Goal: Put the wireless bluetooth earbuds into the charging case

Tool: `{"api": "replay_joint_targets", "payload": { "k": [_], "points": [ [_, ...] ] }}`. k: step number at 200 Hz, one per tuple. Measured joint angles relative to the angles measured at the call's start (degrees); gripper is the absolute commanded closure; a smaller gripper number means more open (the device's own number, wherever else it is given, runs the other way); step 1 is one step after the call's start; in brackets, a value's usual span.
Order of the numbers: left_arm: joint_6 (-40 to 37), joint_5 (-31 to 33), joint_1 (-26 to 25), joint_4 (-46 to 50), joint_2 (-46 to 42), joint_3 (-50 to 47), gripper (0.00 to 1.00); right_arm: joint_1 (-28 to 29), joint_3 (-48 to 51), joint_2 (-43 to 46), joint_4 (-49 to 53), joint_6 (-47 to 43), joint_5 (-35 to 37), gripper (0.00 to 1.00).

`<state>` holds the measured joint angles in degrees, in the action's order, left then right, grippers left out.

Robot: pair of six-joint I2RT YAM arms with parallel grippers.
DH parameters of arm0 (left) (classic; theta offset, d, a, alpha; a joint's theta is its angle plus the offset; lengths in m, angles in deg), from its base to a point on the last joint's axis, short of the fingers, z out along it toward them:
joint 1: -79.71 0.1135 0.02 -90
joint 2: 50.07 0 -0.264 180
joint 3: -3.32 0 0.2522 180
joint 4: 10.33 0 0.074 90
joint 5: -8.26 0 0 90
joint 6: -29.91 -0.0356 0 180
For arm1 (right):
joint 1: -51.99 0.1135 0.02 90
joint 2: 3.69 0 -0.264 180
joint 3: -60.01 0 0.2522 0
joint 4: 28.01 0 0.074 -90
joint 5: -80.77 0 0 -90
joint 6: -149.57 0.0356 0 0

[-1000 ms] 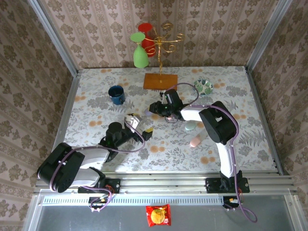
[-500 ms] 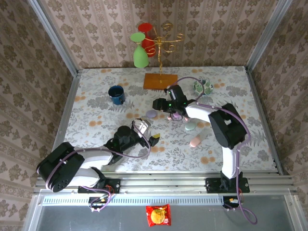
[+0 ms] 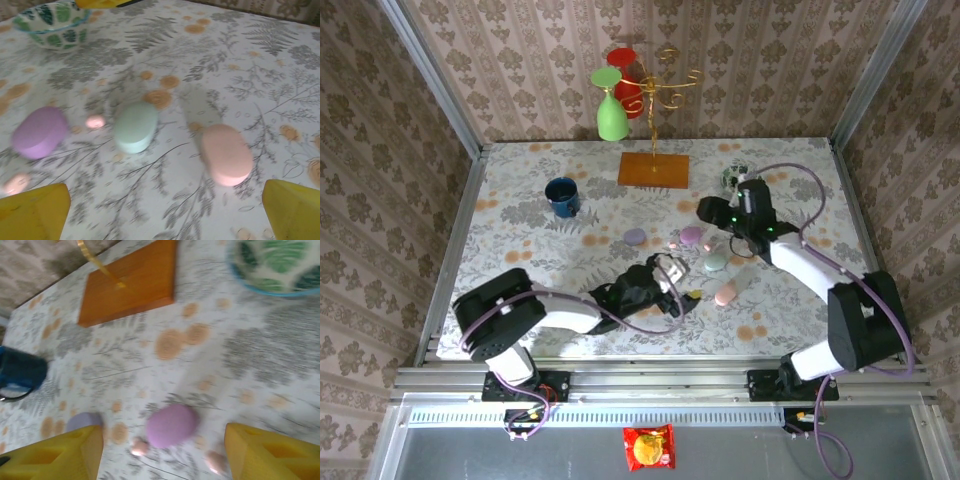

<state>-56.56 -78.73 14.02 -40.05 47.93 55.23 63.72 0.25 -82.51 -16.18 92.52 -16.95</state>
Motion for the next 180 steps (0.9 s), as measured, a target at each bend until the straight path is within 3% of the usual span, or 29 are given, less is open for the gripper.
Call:
{"api": "replay_joint_targets", "payload": {
  "k": [28,71,122,145,180],
  "points": [
    [0.8,-1.0,-1.2,3.7,4.7,5.7,0.01,-3.4,4.0,8.2,4.6,-0.9,1.4,0.33],
    [0.7,-2.8,-0.7,4.7,5.4,6.2,0.0,-3.1,9.8,23.8,13.9,-0.8,4.7,0.28],
    [0.7,-6.4,4.3,0.5,0.3,-2.6,0.0,5.8,19.8,41.9,25.6,7.1,12.0,0.25],
    [0.7,-7.4,6.5,-2.0,-2.4,-6.8,0.0,10.8,22.3,42.6,27.8,11.1,14.4,0.25],
    [0.8,-7.8,9.1,-4.7,-5.8,-12.0,0.0,17.2,23.0,35.5,26.3,15.4,16.4,0.26]
  ]
}}
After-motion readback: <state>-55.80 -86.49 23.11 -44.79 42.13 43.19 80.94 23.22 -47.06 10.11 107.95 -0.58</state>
